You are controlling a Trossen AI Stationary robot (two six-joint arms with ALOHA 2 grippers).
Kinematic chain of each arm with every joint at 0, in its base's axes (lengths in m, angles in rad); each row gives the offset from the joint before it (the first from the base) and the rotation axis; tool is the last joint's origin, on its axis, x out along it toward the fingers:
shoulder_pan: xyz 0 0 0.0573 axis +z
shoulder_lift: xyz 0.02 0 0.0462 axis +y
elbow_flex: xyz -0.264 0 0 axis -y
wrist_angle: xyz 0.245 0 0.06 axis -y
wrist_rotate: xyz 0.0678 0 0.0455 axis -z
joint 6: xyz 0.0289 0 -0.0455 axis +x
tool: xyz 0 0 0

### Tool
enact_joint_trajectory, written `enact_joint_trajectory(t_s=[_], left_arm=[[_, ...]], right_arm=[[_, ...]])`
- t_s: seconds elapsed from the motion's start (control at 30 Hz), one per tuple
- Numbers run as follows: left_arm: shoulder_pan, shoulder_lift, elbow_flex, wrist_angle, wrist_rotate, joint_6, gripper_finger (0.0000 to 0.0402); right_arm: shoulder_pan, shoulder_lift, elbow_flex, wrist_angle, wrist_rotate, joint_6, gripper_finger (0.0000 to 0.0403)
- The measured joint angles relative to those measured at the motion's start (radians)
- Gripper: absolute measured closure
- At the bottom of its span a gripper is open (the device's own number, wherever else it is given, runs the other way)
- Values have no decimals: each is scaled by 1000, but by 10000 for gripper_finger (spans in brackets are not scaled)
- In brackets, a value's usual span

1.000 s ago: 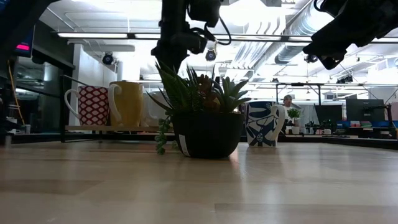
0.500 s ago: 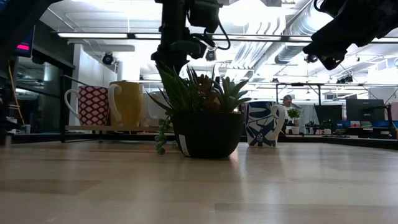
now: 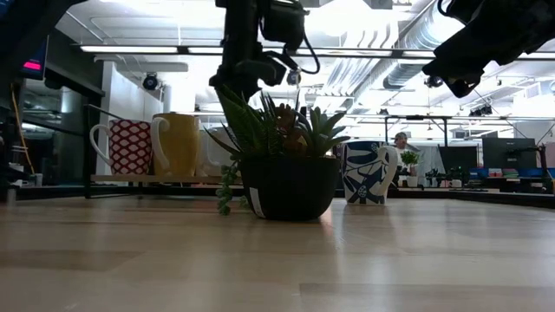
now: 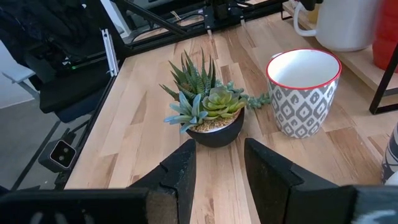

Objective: Place coffee mugs
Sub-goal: Put the white green mug on the shelf

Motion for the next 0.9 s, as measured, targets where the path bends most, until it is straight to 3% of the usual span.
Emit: enact_joint_trajectory(t_s=[0.9], left_arm=[[51, 0, 0, -32, -50, -2, 330]], right_arm=[[0, 0, 0, 2, -16, 24, 286]])
